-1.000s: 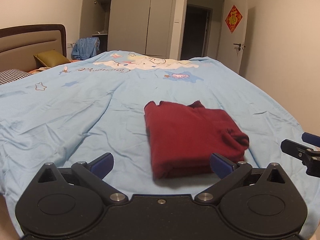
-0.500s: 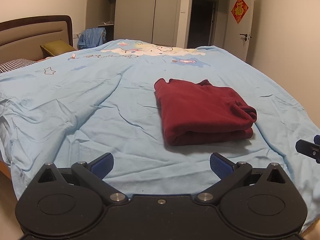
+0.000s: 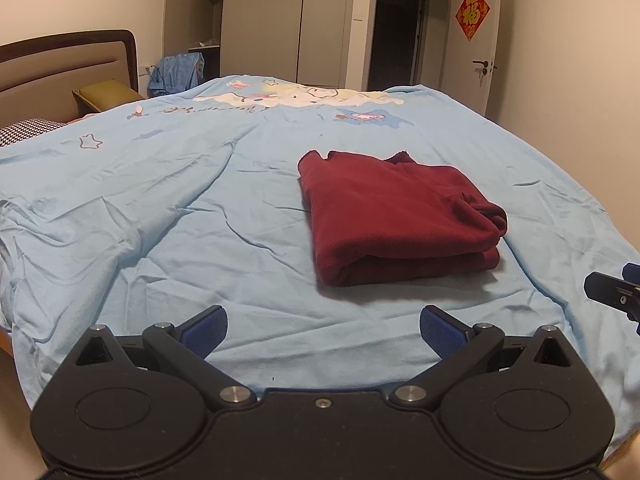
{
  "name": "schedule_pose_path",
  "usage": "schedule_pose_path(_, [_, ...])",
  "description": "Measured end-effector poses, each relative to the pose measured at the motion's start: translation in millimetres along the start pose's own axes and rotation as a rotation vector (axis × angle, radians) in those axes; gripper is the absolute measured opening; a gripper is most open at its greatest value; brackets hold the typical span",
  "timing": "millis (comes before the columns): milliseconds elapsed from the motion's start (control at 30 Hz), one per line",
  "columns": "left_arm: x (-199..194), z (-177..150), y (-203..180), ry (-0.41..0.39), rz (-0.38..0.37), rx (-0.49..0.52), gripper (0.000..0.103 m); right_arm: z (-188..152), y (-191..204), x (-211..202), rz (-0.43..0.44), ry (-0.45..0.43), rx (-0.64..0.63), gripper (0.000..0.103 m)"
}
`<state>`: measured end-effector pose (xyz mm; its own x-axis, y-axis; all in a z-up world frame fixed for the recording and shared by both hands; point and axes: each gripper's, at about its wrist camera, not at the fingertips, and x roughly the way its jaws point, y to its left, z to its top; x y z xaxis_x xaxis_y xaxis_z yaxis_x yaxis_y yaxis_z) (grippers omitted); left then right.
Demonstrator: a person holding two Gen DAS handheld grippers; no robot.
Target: Fold small clothes
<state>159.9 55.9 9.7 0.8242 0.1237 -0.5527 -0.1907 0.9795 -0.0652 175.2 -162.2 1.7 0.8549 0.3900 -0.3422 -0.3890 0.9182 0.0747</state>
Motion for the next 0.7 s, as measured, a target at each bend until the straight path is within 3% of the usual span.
schedule_pose_path(700, [8.2, -3.3, -0.1, 0.031, -0.003, -0.015, 0.102, -1.4, 2.1, 9.4, 0.006, 0.035, 0.024, 0.103])
